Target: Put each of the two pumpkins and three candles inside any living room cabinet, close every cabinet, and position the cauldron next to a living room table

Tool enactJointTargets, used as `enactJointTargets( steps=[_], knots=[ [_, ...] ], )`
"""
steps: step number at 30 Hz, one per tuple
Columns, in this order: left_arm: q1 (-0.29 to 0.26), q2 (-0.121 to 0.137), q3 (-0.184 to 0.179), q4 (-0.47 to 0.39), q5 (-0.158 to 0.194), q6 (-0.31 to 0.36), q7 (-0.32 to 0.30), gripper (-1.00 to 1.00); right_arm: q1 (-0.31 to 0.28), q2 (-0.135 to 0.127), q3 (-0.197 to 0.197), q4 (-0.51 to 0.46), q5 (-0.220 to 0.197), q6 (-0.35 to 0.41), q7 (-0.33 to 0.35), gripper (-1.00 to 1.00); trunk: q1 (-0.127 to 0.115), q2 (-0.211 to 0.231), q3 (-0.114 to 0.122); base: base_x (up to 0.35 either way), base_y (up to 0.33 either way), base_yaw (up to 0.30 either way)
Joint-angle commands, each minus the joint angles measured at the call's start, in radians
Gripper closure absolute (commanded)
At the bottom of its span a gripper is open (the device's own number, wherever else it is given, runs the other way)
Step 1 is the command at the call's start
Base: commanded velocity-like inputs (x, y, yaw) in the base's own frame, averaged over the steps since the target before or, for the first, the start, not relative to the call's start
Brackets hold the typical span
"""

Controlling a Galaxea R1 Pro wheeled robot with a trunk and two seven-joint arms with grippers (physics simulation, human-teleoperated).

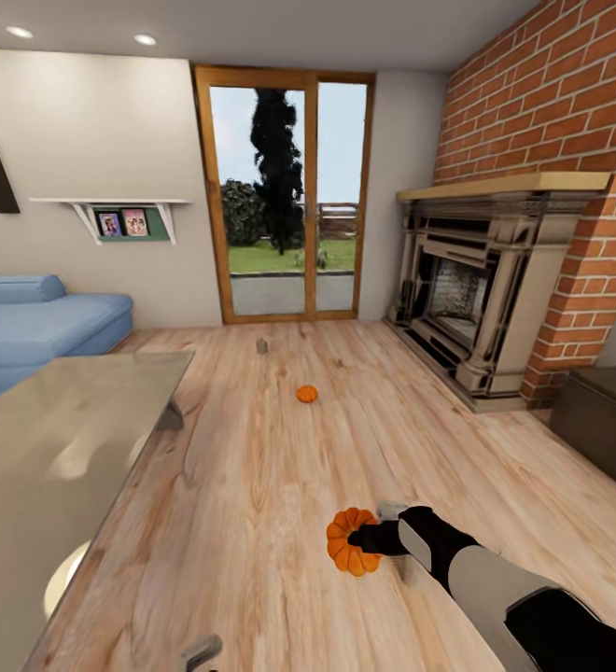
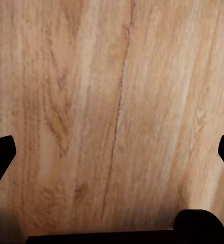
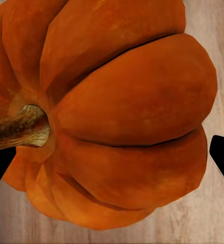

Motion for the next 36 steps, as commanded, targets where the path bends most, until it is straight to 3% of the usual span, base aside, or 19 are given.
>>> enactJointTargets(
  steps=[1,14,25,32,36],
  knots=[
    [0.000,0.000,0.007,-0.001,0.002,0.008,-0.003,-1.00,-0.001,-0.001,0.003,-0.001,-0.008,0.004,0.000,1.00,0.000,0.000,-0.001,0.335,0.000,0.186],
    [0.000,0.001,0.008,-0.001,0.002,0.007,-0.003,-1.00,-0.001,-0.002,0.002,-0.001,-0.008,0.004,0.002,1.00,0.000,0.000,-0.001,0.308,0.000,0.058],
    [0.000,0.005,0.012,-0.021,0.007,0.009,-0.007,-1.00,-0.001,-0.002,0.001,-0.001,-0.008,0.004,0.002,1.00,0.000,0.000,-0.001,0.028,0.000,0.000],
    [-0.002,0.010,0.014,-0.113,0.009,0.019,-0.014,-1.00,-0.001,-0.002,0.000,-0.001,-0.008,0.004,0.002,1.00,0.000,0.000,-0.001,0.000,0.000,0.000],
    [-0.033,0.009,0.015,-0.128,0.011,0.027,-0.015,-1.00,-0.001,-0.002,-0.001,-0.002,-0.008,0.004,0.002,1.00,0.000,0.000,-0.001,0.000,0.000,0.000]
  ],
)
